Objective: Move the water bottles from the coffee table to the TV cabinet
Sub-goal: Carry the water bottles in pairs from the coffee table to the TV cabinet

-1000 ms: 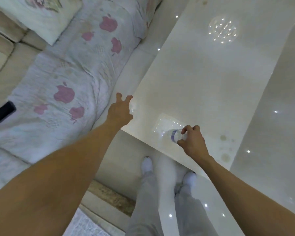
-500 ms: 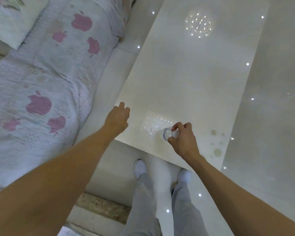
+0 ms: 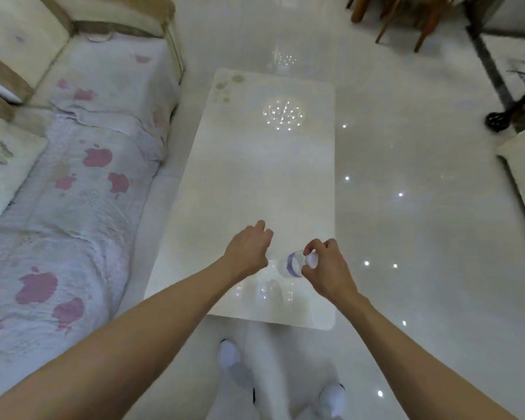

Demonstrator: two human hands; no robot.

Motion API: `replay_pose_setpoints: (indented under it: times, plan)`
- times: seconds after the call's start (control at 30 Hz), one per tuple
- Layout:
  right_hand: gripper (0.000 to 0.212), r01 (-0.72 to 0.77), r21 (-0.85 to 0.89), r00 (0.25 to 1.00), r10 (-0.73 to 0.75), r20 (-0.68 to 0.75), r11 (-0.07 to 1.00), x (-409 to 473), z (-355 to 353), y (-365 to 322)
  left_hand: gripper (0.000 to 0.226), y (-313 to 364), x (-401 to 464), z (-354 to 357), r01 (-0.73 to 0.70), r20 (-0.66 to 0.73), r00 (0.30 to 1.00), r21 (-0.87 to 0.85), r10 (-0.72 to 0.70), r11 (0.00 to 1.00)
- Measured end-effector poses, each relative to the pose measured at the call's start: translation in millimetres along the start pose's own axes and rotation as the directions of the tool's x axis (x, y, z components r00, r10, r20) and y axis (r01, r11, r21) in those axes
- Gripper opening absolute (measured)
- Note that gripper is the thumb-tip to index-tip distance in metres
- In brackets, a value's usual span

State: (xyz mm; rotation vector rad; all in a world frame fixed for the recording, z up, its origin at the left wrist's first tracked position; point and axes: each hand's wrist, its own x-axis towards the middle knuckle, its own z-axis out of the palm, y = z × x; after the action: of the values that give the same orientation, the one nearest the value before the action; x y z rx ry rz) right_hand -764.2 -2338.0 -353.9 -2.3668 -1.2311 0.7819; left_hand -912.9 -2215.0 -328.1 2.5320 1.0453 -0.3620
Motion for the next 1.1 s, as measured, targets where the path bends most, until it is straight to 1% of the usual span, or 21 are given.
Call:
replay_pose_setpoints:
  times: [0.13, 0.23, 0.33, 0.57, 0.67, 0.83, 1.0, 1.1]
  plan:
    - [0.029, -0.048, 0.016, 0.997, 0.048, -0.056, 0.999, -27.0, -68.2, 58.1, 0.029, 107.6, 12.2, -20.7, -0.126, -0.018, 0.992, 0.043, 0.126, 0.991]
    - [0.025, -0.048, 0.021, 0.996, 0.049, -0.069, 0.999, -43.6, -120.5, 111.0, 0.03, 186.2, 20.3, -27.1, -0.192, -0.04, 0.98, 0.061, 0.195, 0.979]
    - [0.026, -0.048, -0.049, 0.997, 0.044, -0.069, 0.998, -61.9, -175.1, 168.4, 0.032, 263.3, 31.8, -23.4, -0.247, -0.05, 0.967, 0.057, 0.25, 0.967]
    - [0.029, -0.204, -0.039, 0.968, 0.196, -0.158, 0.978, -95.9, -287.9, 295.3, 0.037, 433.3, 82.2, -7.4, -0.38, -0.026, 0.924, 0.051, 0.381, 0.924]
    - [0.028, -0.291, -0.01, 0.937, 0.283, -0.207, 0.957, -100.1, -326.0, 341.1, 0.036, 501.8, 111.3, -6.2, -0.444, -0.017, 0.895, 0.048, 0.445, 0.895]
    - [0.026, -0.427, 0.051, 0.861, 0.423, -0.281, 0.903, -89.2, -390.4, 418.5, 0.034, 612.3, 169.0, -2.3, -0.54, 0.026, 0.842, 0.045, 0.539, 0.841]
    - [0.029, -0.521, 0.104, 0.783, 0.523, -0.336, 0.847, -46.9, -464.5, 493.8, 0.034, 711.9, 248.1, -9.8, -0.641, 0.075, 0.767, 0.071, 0.637, 0.764]
    - [0.029, -0.562, 0.147, 0.747, 0.576, -0.334, 0.814, -21.7, -512.1, 534.8, 0.035, 766.7, 298.5, -24.3, -0.691, 0.108, 0.723, 0.088, 0.682, 0.718]
